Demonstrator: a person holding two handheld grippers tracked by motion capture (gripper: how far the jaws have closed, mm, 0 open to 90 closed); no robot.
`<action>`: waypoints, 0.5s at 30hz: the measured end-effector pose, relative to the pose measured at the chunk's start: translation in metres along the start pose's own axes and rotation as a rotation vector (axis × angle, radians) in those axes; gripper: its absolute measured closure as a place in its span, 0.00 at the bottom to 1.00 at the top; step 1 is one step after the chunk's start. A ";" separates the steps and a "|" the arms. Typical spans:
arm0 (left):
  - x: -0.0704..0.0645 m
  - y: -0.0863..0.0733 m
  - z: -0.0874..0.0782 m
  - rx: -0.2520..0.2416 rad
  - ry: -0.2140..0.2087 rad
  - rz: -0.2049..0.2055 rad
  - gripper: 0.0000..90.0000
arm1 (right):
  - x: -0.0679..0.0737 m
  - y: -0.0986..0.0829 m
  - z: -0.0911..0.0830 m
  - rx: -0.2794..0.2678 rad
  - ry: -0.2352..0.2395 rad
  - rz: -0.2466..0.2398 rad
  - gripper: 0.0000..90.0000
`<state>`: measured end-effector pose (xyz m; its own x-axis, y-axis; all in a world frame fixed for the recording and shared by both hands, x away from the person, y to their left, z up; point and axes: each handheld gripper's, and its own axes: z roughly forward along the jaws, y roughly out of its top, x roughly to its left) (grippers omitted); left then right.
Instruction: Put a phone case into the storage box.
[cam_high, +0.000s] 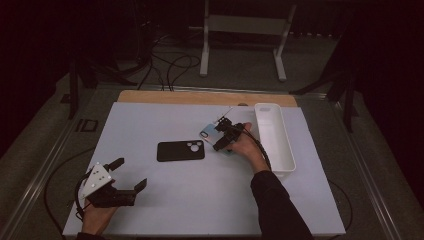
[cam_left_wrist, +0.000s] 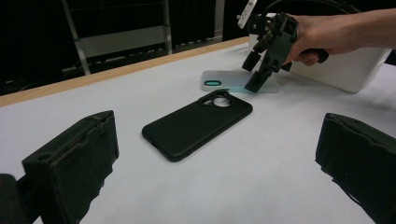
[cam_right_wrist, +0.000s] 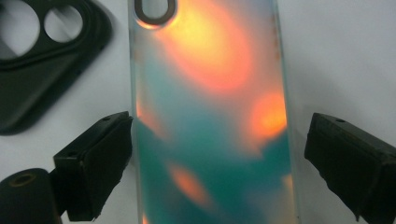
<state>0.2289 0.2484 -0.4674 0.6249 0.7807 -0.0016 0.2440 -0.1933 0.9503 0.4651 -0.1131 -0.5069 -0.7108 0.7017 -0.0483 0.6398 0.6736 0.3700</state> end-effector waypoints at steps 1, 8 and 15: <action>0.000 0.000 0.000 0.000 0.000 0.000 0.00 | 0.000 0.000 0.001 0.005 0.000 -0.003 0.09; 0.000 0.000 0.001 0.003 -0.002 -0.001 0.00 | 0.000 0.000 0.000 0.007 0.024 0.013 0.16; -0.001 0.000 0.001 0.006 -0.001 -0.001 0.00 | 0.001 -0.001 -0.001 0.017 0.018 0.029 0.17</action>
<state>0.2290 0.2473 -0.4681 0.6254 0.7803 -0.0030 0.2492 -0.1961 0.9484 0.4636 -0.1134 -0.5064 -0.6969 0.7169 -0.0206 0.6650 0.6568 0.3555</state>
